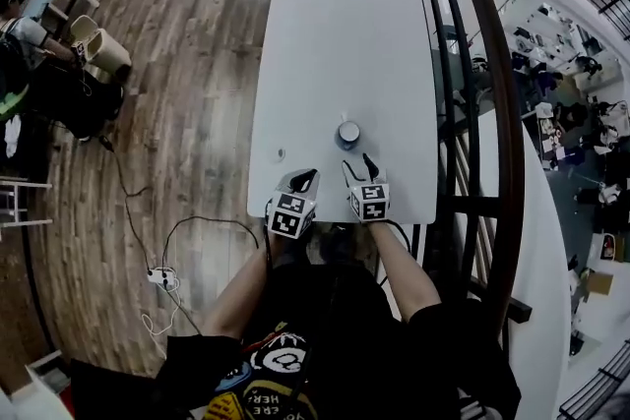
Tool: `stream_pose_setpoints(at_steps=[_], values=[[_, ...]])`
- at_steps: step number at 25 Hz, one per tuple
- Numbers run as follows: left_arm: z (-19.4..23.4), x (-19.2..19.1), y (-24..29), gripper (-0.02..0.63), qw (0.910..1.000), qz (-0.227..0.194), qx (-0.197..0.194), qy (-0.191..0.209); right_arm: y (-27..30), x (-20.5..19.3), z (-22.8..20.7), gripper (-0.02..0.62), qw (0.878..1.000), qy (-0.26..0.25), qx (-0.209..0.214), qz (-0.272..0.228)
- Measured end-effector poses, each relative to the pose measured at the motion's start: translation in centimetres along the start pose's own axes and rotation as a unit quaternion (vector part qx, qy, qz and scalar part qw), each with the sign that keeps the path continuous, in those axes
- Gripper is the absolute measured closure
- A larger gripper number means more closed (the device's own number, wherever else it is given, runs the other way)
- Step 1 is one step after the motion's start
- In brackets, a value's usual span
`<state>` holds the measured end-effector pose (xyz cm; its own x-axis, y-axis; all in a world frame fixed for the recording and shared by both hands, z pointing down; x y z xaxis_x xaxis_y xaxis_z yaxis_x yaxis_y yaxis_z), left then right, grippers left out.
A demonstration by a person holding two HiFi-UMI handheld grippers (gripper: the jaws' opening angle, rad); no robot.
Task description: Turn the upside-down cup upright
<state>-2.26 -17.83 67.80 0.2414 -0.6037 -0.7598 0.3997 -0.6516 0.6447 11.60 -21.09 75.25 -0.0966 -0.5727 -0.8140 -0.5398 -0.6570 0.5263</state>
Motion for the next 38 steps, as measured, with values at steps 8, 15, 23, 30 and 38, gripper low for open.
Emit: stream_pose_setpoints(at_steps=[8,15,23,30,38], values=[[2.0,-2.1,1.2,0.601,0.9984,0.04,-0.028,-0.027,9.2,0.5,-3.2,0.091,0.996,-0.019,-0.049,0.068],[3.7,1.0,3.0,0.6,0.9971,0.041,-0.062,-0.014,9.2,0.5,-3.3,0.133,0.994,-0.031,-0.083,0.071],[3.2,5.3,6.7,0.538,0.9896,0.054,-0.062,0.118,9.0,0.9,-1.4,0.21,0.992,-0.085,-0.027,0.088],[-1.5,6.5,8.2,0.322,0.9621,0.075,-0.132,0.226,5.8,1.9,0.7,0.21,0.99,-0.125,-0.004,0.07],[-5.5,6.6,6.8,0.239,0.8305,0.063,-0.177,0.525,2.3,5.0,1.9,0.21,0.962,-0.253,0.026,0.102]])
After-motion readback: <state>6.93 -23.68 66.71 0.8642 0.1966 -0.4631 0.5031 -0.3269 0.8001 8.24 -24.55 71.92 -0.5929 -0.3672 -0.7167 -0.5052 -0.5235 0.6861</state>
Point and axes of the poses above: the fingertips, and each gripper's own axes: y forward along the fingers, z to its left, x out of its top, the point moved 4 cm from there along -y, backward along the fingers, and after that the axes turned 11 degrees about x, right-handed, at the moved point
